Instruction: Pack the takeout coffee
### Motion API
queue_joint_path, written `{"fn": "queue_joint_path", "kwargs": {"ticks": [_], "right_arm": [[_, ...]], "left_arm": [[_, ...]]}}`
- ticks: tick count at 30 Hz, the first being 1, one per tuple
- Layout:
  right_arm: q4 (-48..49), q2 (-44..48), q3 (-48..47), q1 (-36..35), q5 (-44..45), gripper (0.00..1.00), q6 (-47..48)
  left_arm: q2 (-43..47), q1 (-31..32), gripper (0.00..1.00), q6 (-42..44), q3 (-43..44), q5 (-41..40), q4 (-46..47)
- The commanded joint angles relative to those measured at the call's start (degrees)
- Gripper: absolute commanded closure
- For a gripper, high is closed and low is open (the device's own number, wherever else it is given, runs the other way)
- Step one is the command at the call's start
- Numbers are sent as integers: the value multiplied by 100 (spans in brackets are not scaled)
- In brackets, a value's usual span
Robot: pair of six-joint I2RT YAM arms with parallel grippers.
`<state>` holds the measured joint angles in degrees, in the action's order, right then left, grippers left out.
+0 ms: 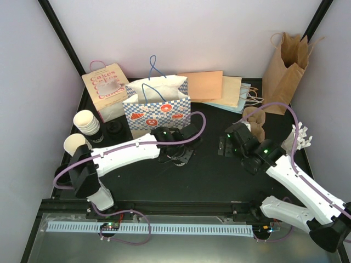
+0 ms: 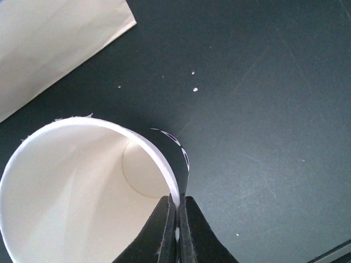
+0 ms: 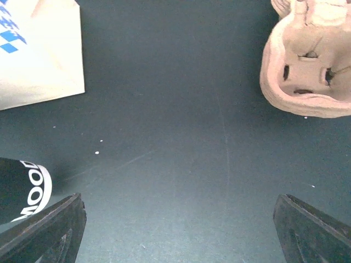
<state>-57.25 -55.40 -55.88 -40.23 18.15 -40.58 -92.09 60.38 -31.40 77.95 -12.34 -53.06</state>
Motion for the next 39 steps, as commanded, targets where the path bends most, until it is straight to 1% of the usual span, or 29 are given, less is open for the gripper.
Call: {"fn": "queue_joint_path", "kwargs": {"ticks": [1,8,12,14,16,17,20,22,25,26,30,32,33,39], "right_arm": [[-139,-19,87,181,126,4,-232],[-67,30,109,291,0,4,-203],[-73,5,138,303,-30,4,-218],[-97,20,141,320,-23,4,-241],[-116,45,147,340,0,4,-272],[-123,64,154,351,9,4,-280],[-134,105,164,394,29,4,-300],[-151,129,169,401,45,4,-324],[-196,143,182,420,83,4,-390],[-211,150,180,423,115,1,-429],[-298,223,191,428,285,0,-625],[-333,299,226,435,392,0,-747],[-343,332,242,437,433,0,-792],[-400,360,368,472,585,0,-1105]], "left_arm": [[-145,158,97,91,174,113,73],[-497,399,96,-56,290,-311,-102],[-625,480,95,-90,327,-348,-117],[-651,508,86,-95,337,-330,-129],[-631,525,68,-102,346,-272,-122],[-595,527,62,-105,343,-242,-105],[-496,527,52,-91,339,-131,-61],[-399,527,49,-70,371,-35,-50],[-201,527,43,-33,436,102,-16],[-109,527,40,-28,452,122,2],[266,527,18,2,467,120,42],[530,519,4,32,431,33,83],[648,518,1,65,398,-12,111],[1309,385,1,191,157,-303,202]]}}
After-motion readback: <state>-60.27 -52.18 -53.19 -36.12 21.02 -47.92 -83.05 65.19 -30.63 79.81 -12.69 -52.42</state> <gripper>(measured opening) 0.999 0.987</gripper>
